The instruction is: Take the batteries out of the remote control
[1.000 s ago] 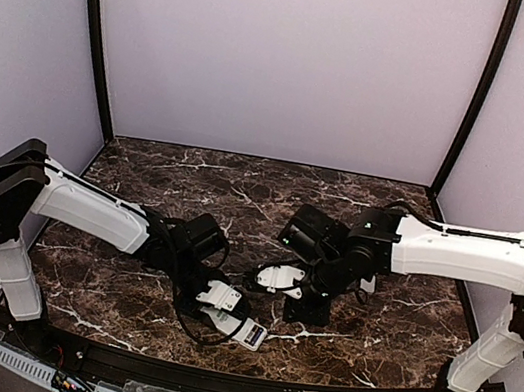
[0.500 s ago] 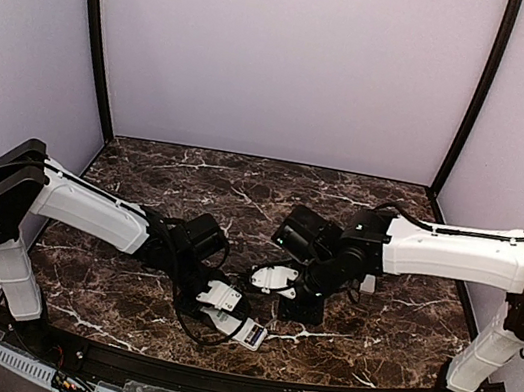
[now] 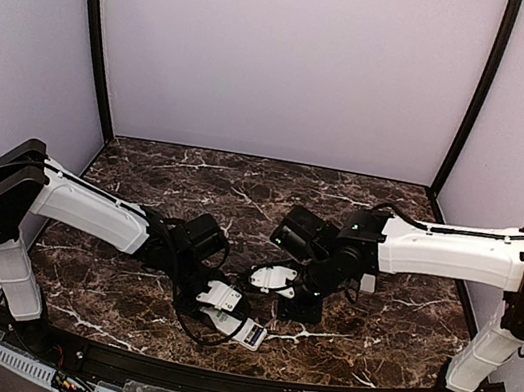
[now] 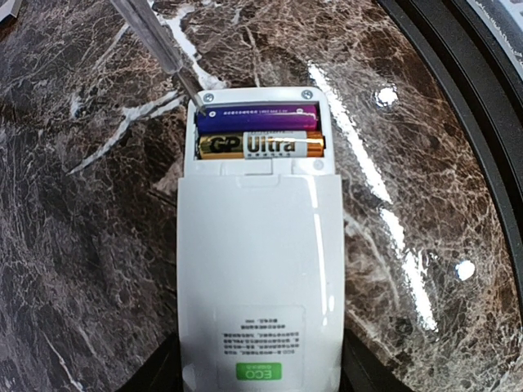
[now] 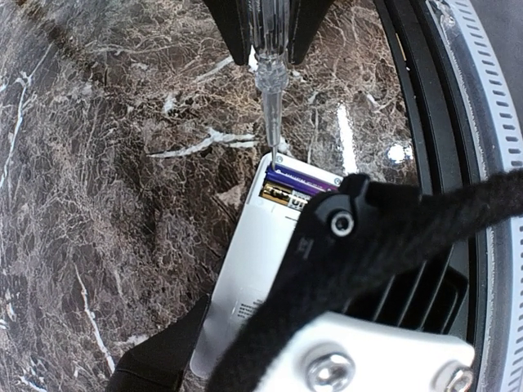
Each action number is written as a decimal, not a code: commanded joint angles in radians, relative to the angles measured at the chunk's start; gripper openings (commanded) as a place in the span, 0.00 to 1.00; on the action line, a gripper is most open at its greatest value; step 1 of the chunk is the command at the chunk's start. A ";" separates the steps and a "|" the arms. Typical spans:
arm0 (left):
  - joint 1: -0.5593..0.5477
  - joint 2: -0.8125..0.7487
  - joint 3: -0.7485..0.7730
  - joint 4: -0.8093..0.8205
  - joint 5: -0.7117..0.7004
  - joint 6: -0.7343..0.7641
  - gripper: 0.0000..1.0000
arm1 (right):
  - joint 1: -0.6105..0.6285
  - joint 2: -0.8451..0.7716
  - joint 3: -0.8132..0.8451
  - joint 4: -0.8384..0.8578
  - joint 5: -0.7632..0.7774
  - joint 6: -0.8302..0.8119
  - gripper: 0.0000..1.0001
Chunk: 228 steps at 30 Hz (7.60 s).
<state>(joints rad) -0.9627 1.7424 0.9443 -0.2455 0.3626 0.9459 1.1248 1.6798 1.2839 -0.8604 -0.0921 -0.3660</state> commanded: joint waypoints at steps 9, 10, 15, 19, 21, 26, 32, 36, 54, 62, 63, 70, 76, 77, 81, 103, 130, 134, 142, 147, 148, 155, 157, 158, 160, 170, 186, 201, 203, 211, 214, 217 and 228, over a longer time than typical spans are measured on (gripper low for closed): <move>-0.005 -0.025 0.009 -0.039 0.000 0.001 0.00 | -0.008 0.015 0.017 0.025 -0.004 0.001 0.00; -0.006 -0.025 0.009 -0.039 0.000 0.001 0.01 | -0.008 0.015 0.015 0.025 0.004 0.002 0.00; -0.008 -0.023 0.009 -0.040 -0.001 0.002 0.00 | -0.012 0.012 0.020 0.024 0.023 0.001 0.00; -0.007 -0.022 0.010 -0.038 -0.003 -0.001 0.00 | -0.014 0.011 0.020 0.024 0.023 -0.001 0.00; -0.007 -0.021 0.008 -0.039 -0.002 -0.001 0.00 | -0.016 0.011 0.018 0.025 0.020 -0.001 0.00; -0.008 -0.022 0.008 -0.040 -0.002 0.001 0.00 | -0.017 0.014 0.010 0.026 0.018 0.001 0.00; -0.009 -0.020 0.010 -0.040 -0.003 -0.002 0.00 | -0.017 0.011 0.006 0.032 0.004 0.008 0.00; -0.009 -0.019 0.012 -0.039 -0.003 -0.006 0.00 | -0.017 0.016 0.006 0.036 -0.022 0.016 0.00; -0.009 -0.039 0.008 0.000 -0.074 -0.008 0.00 | 0.007 0.063 0.041 -0.008 -0.090 -0.022 0.00; -0.012 -0.089 -0.058 0.132 -0.210 0.024 0.00 | -0.001 0.081 0.079 -0.016 -0.144 -0.043 0.00; -0.013 -0.092 -0.062 0.146 -0.219 0.027 0.00 | -0.003 0.087 0.082 -0.019 -0.146 -0.045 0.00; -0.020 -0.105 -0.083 0.187 -0.269 0.044 0.00 | -0.014 0.108 0.098 -0.040 -0.178 -0.056 0.00; -0.023 -0.118 -0.102 0.214 -0.290 0.054 0.00 | -0.017 0.126 0.109 -0.056 -0.209 -0.057 0.00; -0.023 -0.118 -0.103 0.214 -0.292 0.055 0.00 | -0.017 0.128 0.108 -0.058 -0.214 -0.055 0.00; -0.024 -0.119 -0.106 0.221 -0.299 0.058 0.00 | -0.027 0.126 0.099 -0.058 -0.246 -0.043 0.00; -0.034 -0.153 -0.154 0.330 -0.350 0.074 0.00 | -0.135 0.103 0.046 0.010 -0.404 0.011 0.00; -0.046 -0.179 -0.217 0.514 -0.499 0.105 0.00 | -0.183 0.120 0.026 0.047 -0.481 0.070 0.00; -0.048 -0.176 -0.229 0.550 -0.528 0.114 0.00 | -0.187 0.129 0.029 0.047 -0.487 0.082 0.00; -0.052 -0.175 -0.241 0.594 -0.564 0.124 0.00 | -0.193 0.138 0.031 0.049 -0.485 0.090 0.00; -0.054 -0.177 -0.257 0.647 -0.588 0.137 0.00 | -0.199 0.143 0.029 0.057 -0.485 0.097 0.00; -0.055 -0.176 -0.259 0.652 -0.591 0.138 0.00 | -0.200 0.144 0.029 0.059 -0.487 0.100 0.00; -0.061 -0.178 -0.271 0.691 -0.611 0.148 0.00 | -0.205 0.150 0.029 0.070 -0.497 0.109 0.00; -0.061 -0.178 -0.274 0.703 -0.618 0.151 0.00 | -0.207 0.151 0.028 0.071 -0.497 0.110 0.00; -0.062 -0.179 -0.276 0.713 -0.622 0.154 0.00 | -0.207 0.151 0.026 0.072 -0.498 0.111 0.00; -0.063 -0.176 -0.280 0.731 -0.632 0.159 0.00 | -0.210 0.151 0.025 0.077 -0.502 0.116 0.00; -0.072 -0.166 -0.295 0.801 -0.679 0.180 0.00 | -0.222 0.158 0.017 0.104 -0.524 0.143 0.00; -0.083 -0.160 -0.303 0.857 -0.715 0.191 0.00 | -0.258 0.169 -0.019 0.145 -0.609 0.209 0.00; -0.087 -0.156 -0.299 0.851 -0.716 0.188 0.00 | -0.287 0.198 -0.063 0.203 -0.729 0.303 0.00; -0.088 -0.156 -0.299 0.847 -0.714 0.189 0.00 | -0.288 0.198 -0.060 0.208 -0.722 0.310 0.00; -0.090 -0.153 -0.296 0.830 -0.715 0.191 0.00 | -0.310 0.159 -0.037 0.213 -0.671 0.331 0.00; -0.090 -0.151 -0.292 0.818 -0.713 0.189 0.00 | -0.316 0.122 -0.034 0.212 -0.661 0.337 0.00; -0.090 -0.150 -0.286 0.800 -0.709 0.181 0.00 | -0.320 0.085 -0.034 0.204 -0.647 0.343 0.00; -0.090 -0.163 -0.239 0.633 -0.667 0.092 0.00 | -0.335 -0.066 -0.059 0.153 -0.554 0.364 0.00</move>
<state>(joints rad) -1.0500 1.6093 0.6685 0.4686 -0.3336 1.1019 0.8013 1.6817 1.2278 -0.6781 -0.7013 -0.0185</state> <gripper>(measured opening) 0.571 0.113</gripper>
